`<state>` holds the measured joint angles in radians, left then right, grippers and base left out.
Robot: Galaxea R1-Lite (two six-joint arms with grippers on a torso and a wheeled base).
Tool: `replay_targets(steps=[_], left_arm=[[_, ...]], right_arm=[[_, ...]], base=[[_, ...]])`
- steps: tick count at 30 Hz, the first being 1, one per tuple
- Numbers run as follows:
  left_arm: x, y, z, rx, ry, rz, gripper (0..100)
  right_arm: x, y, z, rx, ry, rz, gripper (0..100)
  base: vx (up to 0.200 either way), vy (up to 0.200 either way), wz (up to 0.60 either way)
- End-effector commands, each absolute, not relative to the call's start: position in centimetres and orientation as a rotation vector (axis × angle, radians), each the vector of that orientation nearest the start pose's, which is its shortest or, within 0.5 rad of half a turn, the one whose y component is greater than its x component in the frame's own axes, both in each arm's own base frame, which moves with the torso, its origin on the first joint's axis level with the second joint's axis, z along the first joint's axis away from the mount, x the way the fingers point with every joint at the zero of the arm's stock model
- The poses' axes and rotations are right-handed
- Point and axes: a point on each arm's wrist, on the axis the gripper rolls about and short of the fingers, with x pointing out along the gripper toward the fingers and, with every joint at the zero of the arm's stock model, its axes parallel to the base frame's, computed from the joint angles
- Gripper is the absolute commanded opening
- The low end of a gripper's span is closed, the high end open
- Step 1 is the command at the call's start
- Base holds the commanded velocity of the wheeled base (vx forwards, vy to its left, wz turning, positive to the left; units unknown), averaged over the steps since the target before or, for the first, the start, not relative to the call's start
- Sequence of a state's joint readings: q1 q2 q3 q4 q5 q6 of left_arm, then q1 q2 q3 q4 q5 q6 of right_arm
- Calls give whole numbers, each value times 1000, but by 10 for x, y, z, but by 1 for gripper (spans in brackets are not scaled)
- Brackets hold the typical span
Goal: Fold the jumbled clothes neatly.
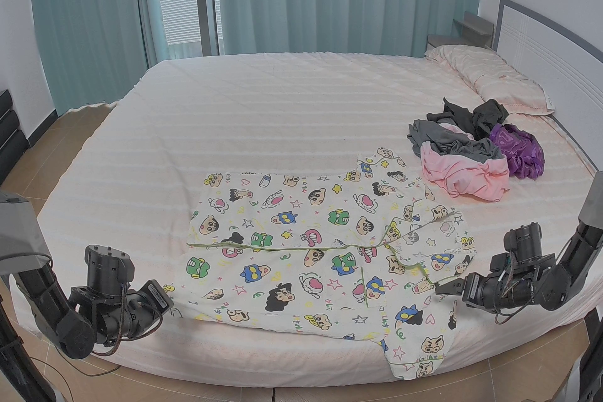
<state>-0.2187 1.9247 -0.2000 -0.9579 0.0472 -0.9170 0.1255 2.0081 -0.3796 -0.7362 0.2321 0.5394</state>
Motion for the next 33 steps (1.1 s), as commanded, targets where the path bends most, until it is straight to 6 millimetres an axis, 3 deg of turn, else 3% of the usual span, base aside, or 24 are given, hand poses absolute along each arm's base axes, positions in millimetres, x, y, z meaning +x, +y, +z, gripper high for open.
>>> replay_targets(steps=[1,2,3,10,21,26,27,33], left_arm=[[221,-47,33,-780,745,183,0],[221,-47,33,-781,744,183,0],[221,-47,33,-781,741,182,0],[223,-44,35,-787,727,193,0],[236,-37,36,-812,672,197,0],[244,-38,21,-807,719,207,0],[246,-38,19,-809,718,205,0],[249,-39,12,-813,720,196,0]], right_arm=[[275,47,-15,513,1027,93,100],[278,49,-18,507,1031,97,100],[281,50,-20,501,1033,101,0],[301,51,-18,513,976,112,0],[341,43,14,534,792,129,0],[348,49,2,522,814,137,0],[350,49,0,524,816,138,100],[344,46,2,529,820,136,100]], base=[[0,0,0],[0,0,0],[0,0,0],[0,0,0],[0,0,0],[0,0,0],[0,0,0],[0,0,0]])
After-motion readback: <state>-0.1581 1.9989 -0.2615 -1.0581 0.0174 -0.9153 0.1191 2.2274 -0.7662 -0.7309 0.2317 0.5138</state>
